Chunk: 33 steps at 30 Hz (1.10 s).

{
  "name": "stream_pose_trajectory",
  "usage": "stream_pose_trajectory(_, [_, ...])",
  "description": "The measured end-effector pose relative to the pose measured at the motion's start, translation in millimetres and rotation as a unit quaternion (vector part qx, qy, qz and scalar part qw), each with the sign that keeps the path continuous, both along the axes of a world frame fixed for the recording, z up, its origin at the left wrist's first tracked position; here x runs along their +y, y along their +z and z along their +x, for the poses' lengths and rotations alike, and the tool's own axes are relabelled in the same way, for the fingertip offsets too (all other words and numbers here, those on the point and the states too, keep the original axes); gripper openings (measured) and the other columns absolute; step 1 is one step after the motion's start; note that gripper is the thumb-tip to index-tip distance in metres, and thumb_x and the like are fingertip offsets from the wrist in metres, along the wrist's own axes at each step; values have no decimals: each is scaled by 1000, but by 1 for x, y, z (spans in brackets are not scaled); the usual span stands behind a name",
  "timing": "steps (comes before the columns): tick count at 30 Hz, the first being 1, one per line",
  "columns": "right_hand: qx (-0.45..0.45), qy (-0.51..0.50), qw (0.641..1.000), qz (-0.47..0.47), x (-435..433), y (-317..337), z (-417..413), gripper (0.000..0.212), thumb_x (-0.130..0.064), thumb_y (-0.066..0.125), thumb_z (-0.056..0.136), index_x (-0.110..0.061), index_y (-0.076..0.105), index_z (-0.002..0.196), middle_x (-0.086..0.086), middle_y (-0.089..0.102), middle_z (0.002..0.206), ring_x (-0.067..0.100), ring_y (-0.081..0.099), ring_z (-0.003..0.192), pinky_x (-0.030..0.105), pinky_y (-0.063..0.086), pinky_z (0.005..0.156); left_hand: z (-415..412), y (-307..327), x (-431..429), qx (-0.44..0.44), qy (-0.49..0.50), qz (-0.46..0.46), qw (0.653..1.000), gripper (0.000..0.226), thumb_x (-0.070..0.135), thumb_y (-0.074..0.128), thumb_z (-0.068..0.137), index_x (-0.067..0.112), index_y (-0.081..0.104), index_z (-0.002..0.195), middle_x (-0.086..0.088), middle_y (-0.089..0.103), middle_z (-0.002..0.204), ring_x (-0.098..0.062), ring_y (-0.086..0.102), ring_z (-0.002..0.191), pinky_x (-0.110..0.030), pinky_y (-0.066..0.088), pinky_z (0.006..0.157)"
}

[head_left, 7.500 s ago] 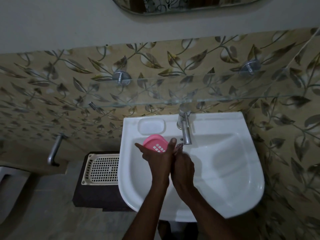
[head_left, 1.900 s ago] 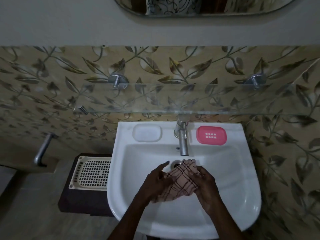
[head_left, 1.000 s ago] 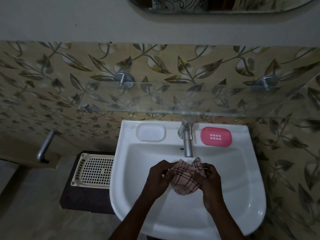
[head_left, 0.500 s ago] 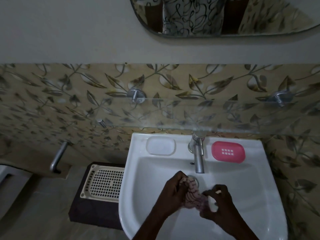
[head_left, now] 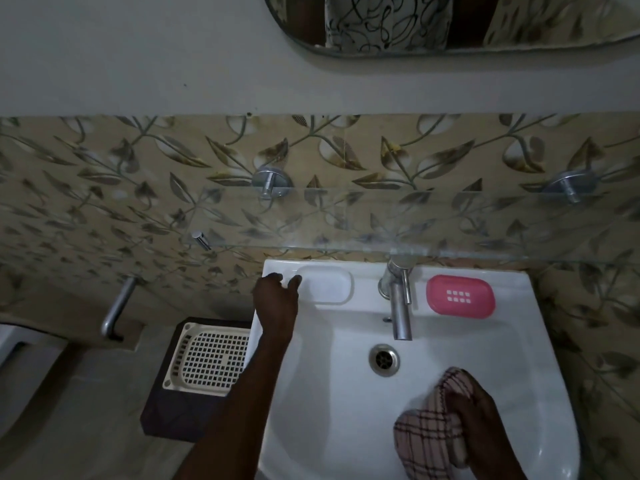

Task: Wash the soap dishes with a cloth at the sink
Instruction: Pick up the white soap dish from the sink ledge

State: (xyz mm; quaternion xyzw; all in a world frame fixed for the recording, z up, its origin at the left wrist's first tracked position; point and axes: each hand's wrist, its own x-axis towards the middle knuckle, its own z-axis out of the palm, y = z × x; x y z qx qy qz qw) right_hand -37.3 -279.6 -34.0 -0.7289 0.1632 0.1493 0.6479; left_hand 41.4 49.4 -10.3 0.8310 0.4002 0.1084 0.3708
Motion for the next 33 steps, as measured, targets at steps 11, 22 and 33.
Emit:
stream_pose_trajectory(11, [69,-69,988,123,-1,0,1,20,1,52,90,-9,68,94,12,77,78,24,72,70,34,55,68,19,-18,-3,21,10,-138,990,23,13,86,70,6,65,72,-16,72,74,-32,71,59,-47,62,70])
stream_pose_trajectory(22, [112,-40,953,279,18,14,15,31,-15,61,80,12,69,93,42,63,85,40,62,64,50,52,64,-29,-15,-32,-13,13,-412,911,13,-1,69,83,1,56,83,-22,63,99,-37,66,91,-38,61,56])
stream_pose_trajectory(33, [84,-40,960,265,27,23,27,32,-6,48,94,17,57,115,39,64,92,35,63,56,37,50,47,-71,-24,-62,-46,-4,-531,846,20,3,66,89,14,70,106,-15,70,111,-40,67,101,-53,62,71])
